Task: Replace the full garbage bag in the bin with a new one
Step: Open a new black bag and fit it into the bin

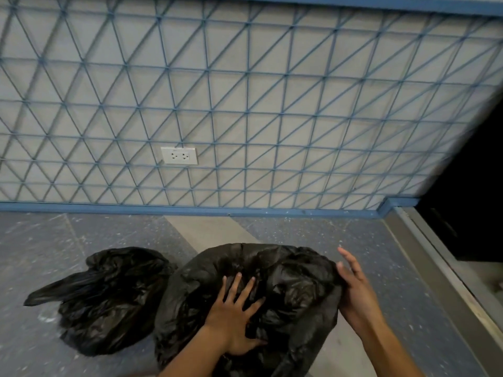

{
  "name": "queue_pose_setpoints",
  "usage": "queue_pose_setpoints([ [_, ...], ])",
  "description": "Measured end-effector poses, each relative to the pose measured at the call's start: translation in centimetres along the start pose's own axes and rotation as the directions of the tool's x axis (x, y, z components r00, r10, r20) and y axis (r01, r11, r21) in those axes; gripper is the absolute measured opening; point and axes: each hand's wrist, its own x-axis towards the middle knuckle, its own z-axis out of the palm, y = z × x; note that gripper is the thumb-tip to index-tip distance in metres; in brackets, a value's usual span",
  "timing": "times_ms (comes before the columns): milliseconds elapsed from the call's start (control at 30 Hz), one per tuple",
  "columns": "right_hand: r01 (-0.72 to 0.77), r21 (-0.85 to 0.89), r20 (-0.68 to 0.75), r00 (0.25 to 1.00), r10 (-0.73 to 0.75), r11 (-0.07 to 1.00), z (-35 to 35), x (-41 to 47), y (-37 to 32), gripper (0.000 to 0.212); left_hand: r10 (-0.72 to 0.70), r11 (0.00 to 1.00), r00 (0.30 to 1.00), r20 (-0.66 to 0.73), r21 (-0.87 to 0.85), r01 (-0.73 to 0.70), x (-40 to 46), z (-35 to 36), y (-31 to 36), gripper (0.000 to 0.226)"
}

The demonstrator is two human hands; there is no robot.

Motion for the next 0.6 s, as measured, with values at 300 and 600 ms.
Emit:
queue_pose_setpoints([
  [300,0.082,-0.847,0.029,0.994,-0.108,0.526,-2.5,3.4,0.3,0.031,0.034,0.992,0.986,0.163,0.115,-0.054,0.8,3.0,1.7,0.059],
  [600,-0.097,-0.845,-0.109,0.994,0.009,0.526,-1.0,2.0,1.4,0.059,-0.023,0.942,0.985,0.17,-0.327,0.078,0.4,0.3,1.0,0.046],
])
